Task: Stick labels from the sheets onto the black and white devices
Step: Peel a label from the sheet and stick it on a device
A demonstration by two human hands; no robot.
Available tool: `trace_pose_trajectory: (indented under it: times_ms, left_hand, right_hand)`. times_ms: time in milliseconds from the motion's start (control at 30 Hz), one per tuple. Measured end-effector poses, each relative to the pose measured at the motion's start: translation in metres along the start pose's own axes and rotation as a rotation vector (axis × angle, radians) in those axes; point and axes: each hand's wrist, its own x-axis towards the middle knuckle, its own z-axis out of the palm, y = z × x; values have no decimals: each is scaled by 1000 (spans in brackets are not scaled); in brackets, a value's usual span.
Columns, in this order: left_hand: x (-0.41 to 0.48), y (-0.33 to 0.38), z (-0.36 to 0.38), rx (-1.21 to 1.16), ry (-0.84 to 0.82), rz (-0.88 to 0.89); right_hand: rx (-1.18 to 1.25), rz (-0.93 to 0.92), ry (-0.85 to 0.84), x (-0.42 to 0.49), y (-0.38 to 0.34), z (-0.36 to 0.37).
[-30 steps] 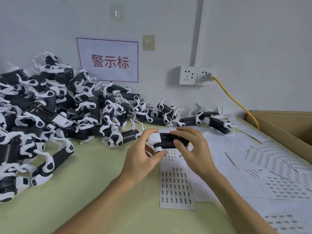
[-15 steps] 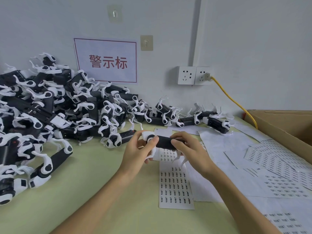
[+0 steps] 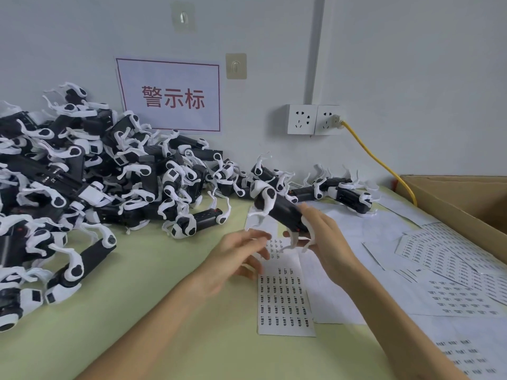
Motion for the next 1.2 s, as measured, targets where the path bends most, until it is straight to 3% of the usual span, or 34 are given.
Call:
trace_pose_trajectory:
  times_ms: [67,233,333,467,633,700,800,933,1200]
  left_hand:
    - [-2,-1,8,3,6,29]
    - [0,3,-2,-89,253,-6]
    - [2,2,-2,-144,161,21]
    - [2,-3,7,-201,-18,4]
    - [1,-1,1,-88,342,-43]
    - [2,1,-6,-104,410,-65]
    - [1,9,-14,-185,349,-87]
    - [-7,18,-13,-335,202,-139]
    - [-3,7,-12,-194,49,-131]
  right_hand:
    - [-44,-71,-81,-3,0,4]
    - [-104,-120,-289,-5,3,4]
    - [-99,-135,-362,-6,7,9]
    - [-343,-238,-252,-5,17,14]
    - [-257,-167,-313,-2,19,13]
    - [-531,-184,-239,2,23,10]
    - [-1001,-121,-286,4,33,0]
    - [-1068,-37,-385,7,42,1]
    - [-917,-109,-197,7,37,1]
